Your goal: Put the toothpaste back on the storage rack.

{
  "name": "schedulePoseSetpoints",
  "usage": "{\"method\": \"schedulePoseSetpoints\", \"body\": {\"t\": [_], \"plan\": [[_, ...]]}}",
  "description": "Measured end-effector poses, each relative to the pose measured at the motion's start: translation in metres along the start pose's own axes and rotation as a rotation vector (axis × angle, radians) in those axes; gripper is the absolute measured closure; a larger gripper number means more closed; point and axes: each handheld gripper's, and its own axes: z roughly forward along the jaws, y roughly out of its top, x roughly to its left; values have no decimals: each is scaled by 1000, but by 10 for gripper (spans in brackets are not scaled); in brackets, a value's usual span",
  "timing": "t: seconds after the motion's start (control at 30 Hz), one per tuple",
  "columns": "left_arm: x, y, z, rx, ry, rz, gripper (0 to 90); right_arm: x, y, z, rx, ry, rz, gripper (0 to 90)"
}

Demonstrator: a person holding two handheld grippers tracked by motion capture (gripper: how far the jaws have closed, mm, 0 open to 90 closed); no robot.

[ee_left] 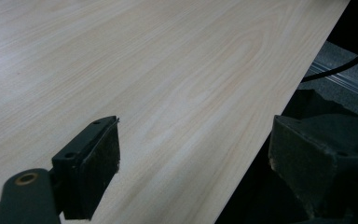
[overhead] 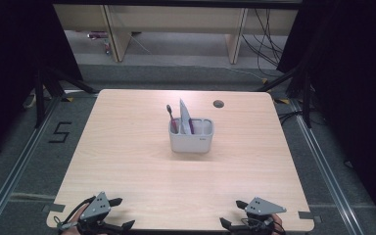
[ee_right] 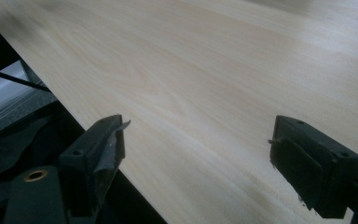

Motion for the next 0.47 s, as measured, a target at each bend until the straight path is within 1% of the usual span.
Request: {"method": "schedulePoseSetpoints", "body": {"t": [0.03, 0.07, 0.1, 0.13, 0.17, 0.2, 0.23, 0.27, 0.3, 0.33, 0.37, 0.43, 0.47], "plan": [[0, 0, 0, -2, 0, 0, 158, 0, -1, 0, -7, -24, -14, 185], [0, 0, 1, -6, -1, -5, 157, -1, -2, 2, -1, -20, -29, 185], [0, 0, 0, -2, -1, -1, 157, 1, -2, 1, 13, -16, -12, 185], [0, 0, 0, -4, -7, -2, 158, 3, -2, -1, 22, -26, 7, 185], [1, 0, 0, 0, -10, -1, 158, 2, -3, 0, 5, -35, -19, 185], [1, 0, 0, -3, -9, -1, 158, 2, -3, 0, 9, -18, -10, 185], [1, 0, 0, -4, -8, -2, 157, 0, -4, 0, 16, 15, -8, 185], [1, 0, 0, 8, 4, 10, 158, 1, -4, 0, 12, -6, -8, 185], [2, 0, -1, 19, 6, 23, 158, 1, -5, 0, 12, -17, -16, 184], [0, 0, 1, -6, -3, -6, 158, 1, -5, 0, 15, -19, -10, 185], [0, 0, 0, -1, -11, -2, 157, 2, -5, -1, 11, -34, -12, 184], [0, 1, 0, -2, -10, -1, 157, 2, -5, -1, 11, -27, -6, 184], [0, 0, 0, -6, -2, -1, 157, 2, -5, -1, 11, -29, -6, 183]]}}
